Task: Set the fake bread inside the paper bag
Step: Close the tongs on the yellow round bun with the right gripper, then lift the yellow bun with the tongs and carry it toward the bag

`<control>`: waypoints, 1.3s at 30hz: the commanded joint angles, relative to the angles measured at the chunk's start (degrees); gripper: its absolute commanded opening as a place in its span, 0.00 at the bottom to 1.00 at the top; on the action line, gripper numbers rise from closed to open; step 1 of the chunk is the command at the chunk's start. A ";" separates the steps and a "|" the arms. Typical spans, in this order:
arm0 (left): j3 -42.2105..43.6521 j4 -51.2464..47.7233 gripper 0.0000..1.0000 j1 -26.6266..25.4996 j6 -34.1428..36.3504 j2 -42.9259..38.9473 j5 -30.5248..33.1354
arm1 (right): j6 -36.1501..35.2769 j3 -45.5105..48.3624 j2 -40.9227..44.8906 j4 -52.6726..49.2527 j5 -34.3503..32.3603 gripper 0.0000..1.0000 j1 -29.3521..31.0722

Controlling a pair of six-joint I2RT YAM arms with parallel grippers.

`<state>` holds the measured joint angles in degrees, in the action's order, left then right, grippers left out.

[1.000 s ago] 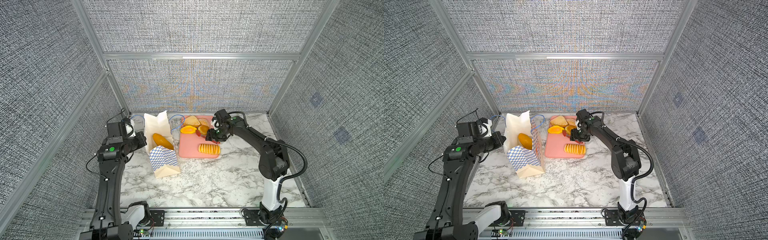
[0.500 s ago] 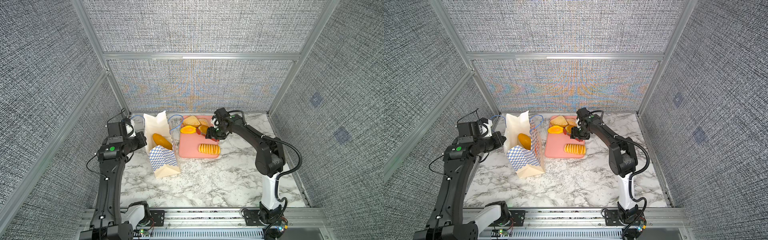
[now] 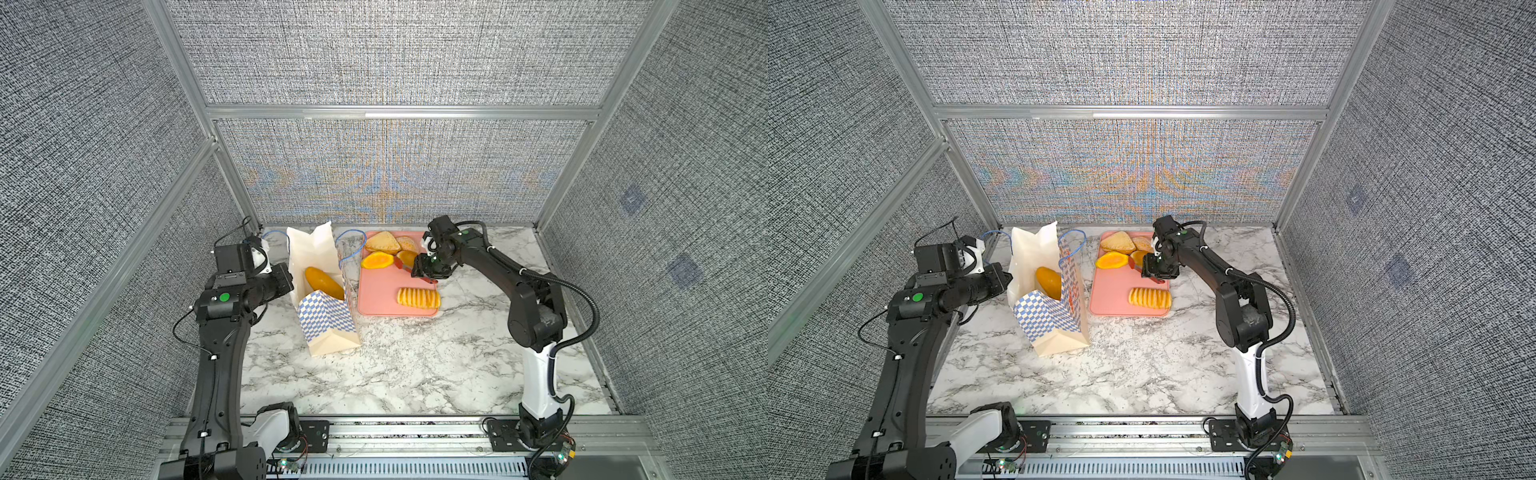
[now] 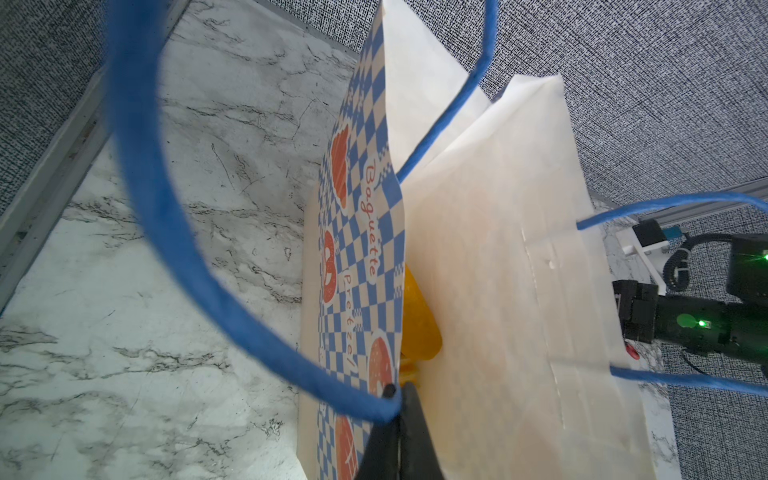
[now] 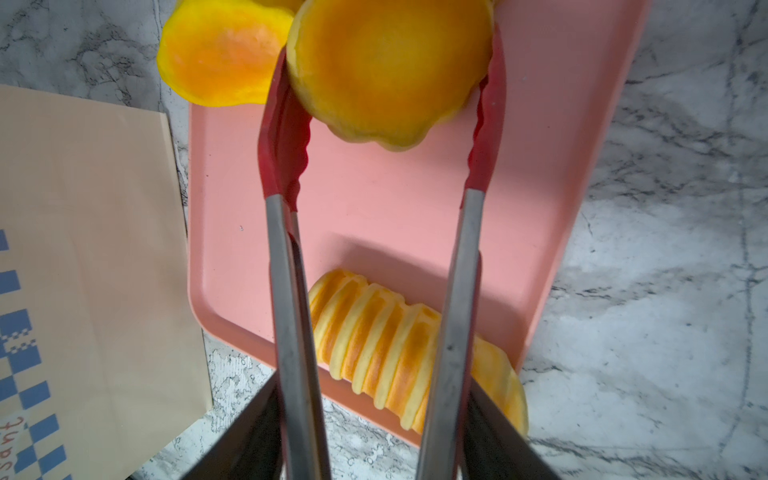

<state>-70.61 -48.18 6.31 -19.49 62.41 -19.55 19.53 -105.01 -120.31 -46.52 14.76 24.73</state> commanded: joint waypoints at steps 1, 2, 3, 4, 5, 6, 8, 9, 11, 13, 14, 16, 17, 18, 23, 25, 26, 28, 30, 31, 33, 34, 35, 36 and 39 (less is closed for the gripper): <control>-0.31 0.02 0.00 0.02 0.32 -0.19 0.08 | -0.28 -0.55 0.15 0.68 1.39 0.59 -0.05; -0.32 -0.07 0.00 0.07 0.29 -0.19 0.13 | -0.24 -0.42 0.23 0.71 1.48 0.58 -0.11; -0.40 -0.07 0.00 0.04 0.32 -0.20 0.12 | -0.17 -0.24 0.44 0.81 1.66 0.57 -0.04; -0.41 -0.13 0.01 0.02 0.19 -0.31 0.21 | -0.08 -0.05 0.64 0.89 1.75 0.57 0.02; -0.49 -0.16 0.02 0.05 0.20 -0.30 0.22 | -0.10 0.34 1.01 1.10 1.84 0.56 -0.08; -0.49 -0.16 0.05 0.03 0.07 -0.28 0.22 | -0.02 0.79 1.51 1.25 1.78 0.55 -0.08; -0.58 -0.07 0.07 0.03 0.06 -0.30 0.22 | 0.10 1.71 2.50 1.65 1.81 0.55 -0.02; -0.62 -0.15 0.07 0.04 0.04 -0.30 0.22 | 0.11 2.31 3.02 1.76 1.68 0.55 -0.01; -0.84 -0.20 0.08 0.07 0.03 -0.28 0.22 | 0.25 3.28 4.16 2.04 1.63 0.54 0.00; -1.00 -0.24 0.08 0.03 -0.06 -0.38 0.22 | 0.38 4.22 5.46 2.27 1.58 0.54 -0.03; -1.07 -0.29 0.08 0.02 -0.05 -0.36 0.14 | 0.42 4.77 6.17 2.33 1.58 0.54 -0.02; -1.19 -0.33 0.08 0.04 -0.16 -0.56 0.13 | 0.62 5.70 7.53 2.61 1.50 0.54 -0.03; -1.15 -0.33 0.08 0.03 -0.18 -0.62 0.06 | 0.71 6.26 8.36 2.72 1.41 0.54 0.09; -1.20 -0.28 0.07 0.02 -0.19 -0.78 -0.04 | 0.80 6.68 9.24 2.73 1.33 0.54 0.09; -1.45 -0.32 0.08 0.02 -0.27 -0.41 -0.75 | 0.78 8.31 13.18 2.58 0.93 0.53 0.42; -1.46 -0.33 0.09 0.03 -0.25 -0.11 -0.94 | 0.84 8.84 14.76 2.45 0.73 0.53 0.54; -1.38 -0.24 0.10 0.04 -0.29 -0.16 -0.94 | 0.77 9.05 15.61 2.27 0.62 0.53 0.58; -1.29 -0.16 0.11 0.03 -0.30 -0.17 -0.85 | 0.78 9.37 17.27 1.98 0.42 0.53 0.77; -1.20 -0.16 0.11 0.03 -0.38 -0.16 -0.77 | 0.81 9.55 19.11 1.70 0.20 0.53 0.85; -1.15 -0.08 0.11 0.07 -0.49 -0.20 -0.84 | 0.77 9.54 19.95 1.57 0.18 0.53 0.99; -1.14 -0.08 0.11 0.07 -0.47 -0.19 -0.84 | 0.83 9.35 21.67 1.06 0.01 0.53 1.25; -1.11 -0.09 0.11 0.02 -0.47 -0.23 -0.88 | 0.78 9.15 22.33 0.76 -0.12 0.53 1.44; -1.11 -0.08 0.10 0.03 -0.59 -0.24 -0.84 | 0.78 8.76 23.10 0.39 -0.30 0.53 1.65; -1.11 -0.07 0.08 0.07 -0.63 -0.20 -0.91 | 0.69 8.29 23.72 -0.01 -0.55 0.53 1.88; -1.07 0.01 0.03 0.02 -0.69 -0.35 -0.94 | 0.44 6.79 25.49 -1.35 -1.29 0.53 2.86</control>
<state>-71.53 -48.51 6.31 -19.97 62.26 -19.88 20.40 -96.88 -96.16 -47.46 14.33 27.00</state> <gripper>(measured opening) 0.048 0.533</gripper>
